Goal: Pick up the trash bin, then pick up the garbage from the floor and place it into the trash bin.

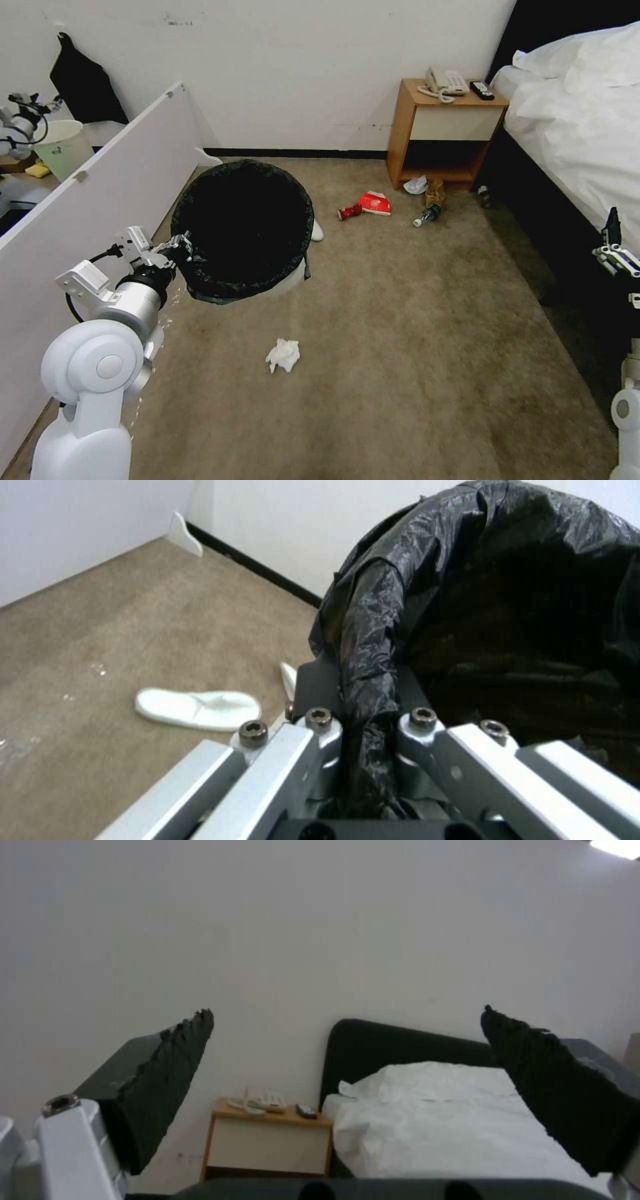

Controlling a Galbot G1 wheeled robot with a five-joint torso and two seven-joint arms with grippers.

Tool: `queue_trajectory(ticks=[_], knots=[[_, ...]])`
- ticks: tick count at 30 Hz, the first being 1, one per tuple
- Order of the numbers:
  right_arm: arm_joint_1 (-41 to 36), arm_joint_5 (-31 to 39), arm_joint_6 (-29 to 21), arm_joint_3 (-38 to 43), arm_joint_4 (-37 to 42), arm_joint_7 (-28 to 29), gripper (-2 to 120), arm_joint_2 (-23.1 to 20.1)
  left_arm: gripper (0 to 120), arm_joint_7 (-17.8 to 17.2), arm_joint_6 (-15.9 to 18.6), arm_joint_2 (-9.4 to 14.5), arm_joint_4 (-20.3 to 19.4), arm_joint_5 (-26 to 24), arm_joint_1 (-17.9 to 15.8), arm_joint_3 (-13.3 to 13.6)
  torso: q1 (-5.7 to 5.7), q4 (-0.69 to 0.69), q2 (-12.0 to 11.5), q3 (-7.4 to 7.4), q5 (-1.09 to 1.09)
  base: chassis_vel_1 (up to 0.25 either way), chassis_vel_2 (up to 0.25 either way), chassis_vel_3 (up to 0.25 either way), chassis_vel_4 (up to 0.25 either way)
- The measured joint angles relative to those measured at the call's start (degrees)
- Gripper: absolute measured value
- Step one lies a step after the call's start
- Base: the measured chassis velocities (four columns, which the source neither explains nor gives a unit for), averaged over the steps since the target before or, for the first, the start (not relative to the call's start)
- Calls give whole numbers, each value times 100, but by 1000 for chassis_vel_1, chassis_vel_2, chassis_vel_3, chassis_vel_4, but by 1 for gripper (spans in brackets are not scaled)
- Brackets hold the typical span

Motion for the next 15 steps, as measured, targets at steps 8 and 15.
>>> queue_trajectory(ticks=[8,15], knots=[[52,-117,171,-28,-94,53,100,-5,4,19,-33,-9,31,28,-37,4,1,2,0,2,1,-168,168,174,-176],[57,-130,216,-29,-112,48,100,1,4,25,-43,-12,31,31,-48,7,0,0,0,-1,-2,-37,16,19,-27]])
